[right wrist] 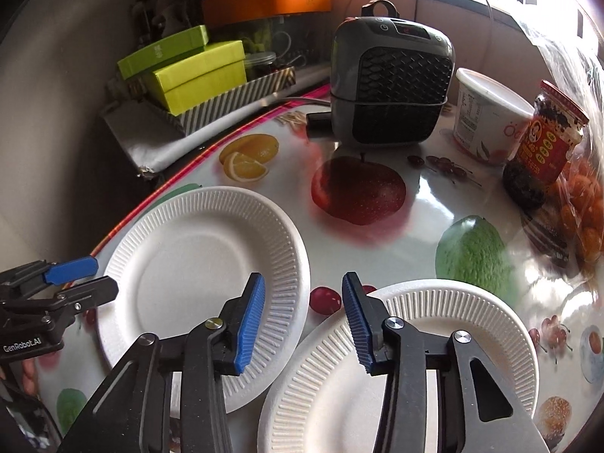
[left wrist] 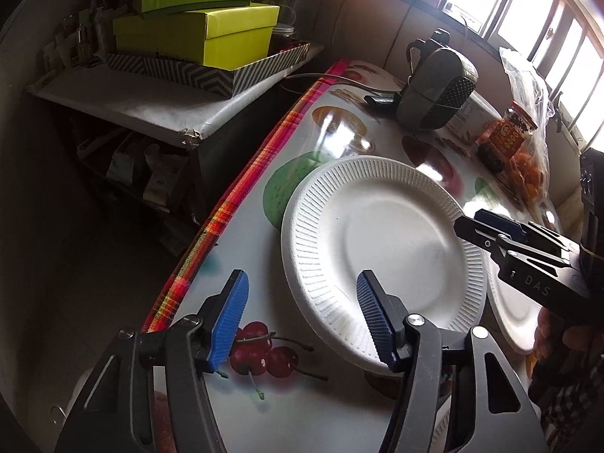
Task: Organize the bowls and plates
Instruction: 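Close the left gripper on the plate rim and lift it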
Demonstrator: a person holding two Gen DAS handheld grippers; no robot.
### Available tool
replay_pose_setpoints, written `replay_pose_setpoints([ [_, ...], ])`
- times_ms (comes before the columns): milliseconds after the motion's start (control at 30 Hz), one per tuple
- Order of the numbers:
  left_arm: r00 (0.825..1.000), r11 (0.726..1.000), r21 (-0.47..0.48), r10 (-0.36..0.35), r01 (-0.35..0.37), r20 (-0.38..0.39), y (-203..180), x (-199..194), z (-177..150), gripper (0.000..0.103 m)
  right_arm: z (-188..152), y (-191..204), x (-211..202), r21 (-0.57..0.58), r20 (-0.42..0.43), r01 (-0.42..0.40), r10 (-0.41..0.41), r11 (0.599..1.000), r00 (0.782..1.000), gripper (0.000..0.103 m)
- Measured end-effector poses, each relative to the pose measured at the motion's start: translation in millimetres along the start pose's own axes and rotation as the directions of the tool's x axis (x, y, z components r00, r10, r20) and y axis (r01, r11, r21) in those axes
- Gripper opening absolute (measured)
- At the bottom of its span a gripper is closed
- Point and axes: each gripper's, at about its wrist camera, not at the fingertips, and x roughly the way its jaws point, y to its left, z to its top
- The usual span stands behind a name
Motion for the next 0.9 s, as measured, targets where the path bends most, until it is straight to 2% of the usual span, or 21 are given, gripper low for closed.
replay_pose_setpoints([
  [67, 1.0, 1.0, -0.003, 0.0, 0.0, 0.002, -0.1, 1.0, 0.2, 0.058, 0.0, 0.1, 1.7, -0.001, -0.002, -0.001, 0.001, 1.0, 1.0, 0.033],
  [233, 1.0, 1.0, -0.006, -0.011, 0.011, -0.001, -0.2, 3.3, 1.7, 0.047, -0.2, 0.3, 4.4, 0.002, -0.006, -0.012, 0.012, 1.0, 1.0, 0.023],
  [367, 1.0, 1.0, -0.006, -0.012, 0.012, 0.0, -0.7, 4.6, 2.2, 0.045, -0.4, 1.4, 6.1, 0.007, -0.011, -0.026, 0.026, 1.0, 1.0, 0.022],
  [433, 1.0, 1.0, -0.005, -0.014, 0.014, -0.001, -0.9, 4.9, 2.6, 0.04, -0.3, 2.3, 6.3, 0.007, -0.01, -0.028, 0.028, 1.0, 1.0, 0.021],
  [567, 1.0, 1.0, -0.001, -0.013, 0.013, 0.0, -1.1, 5.4, 3.0, 0.038, -0.3, 2.0, 6.8, 0.008, -0.011, -0.03, 0.03, 1.0, 0.999, 0.021],
  [633, 1.0, 1.0, 0.004, -0.016, 0.016, -0.003, -2.4, 6.3, 3.2, 0.033, -0.3, 2.1, 7.0, 0.01, -0.011, -0.031, 0.032, 0.999, 0.999, 0.021],
  [900, 1.0, 1.0, 0.005, -0.013, 0.013, -0.001, -3.5, 2.9, 2.9, 0.033, -0.9, 1.8, 2.7, 0.032, -0.005, -0.054, 0.055, 0.998, 0.998, 0.02],
])
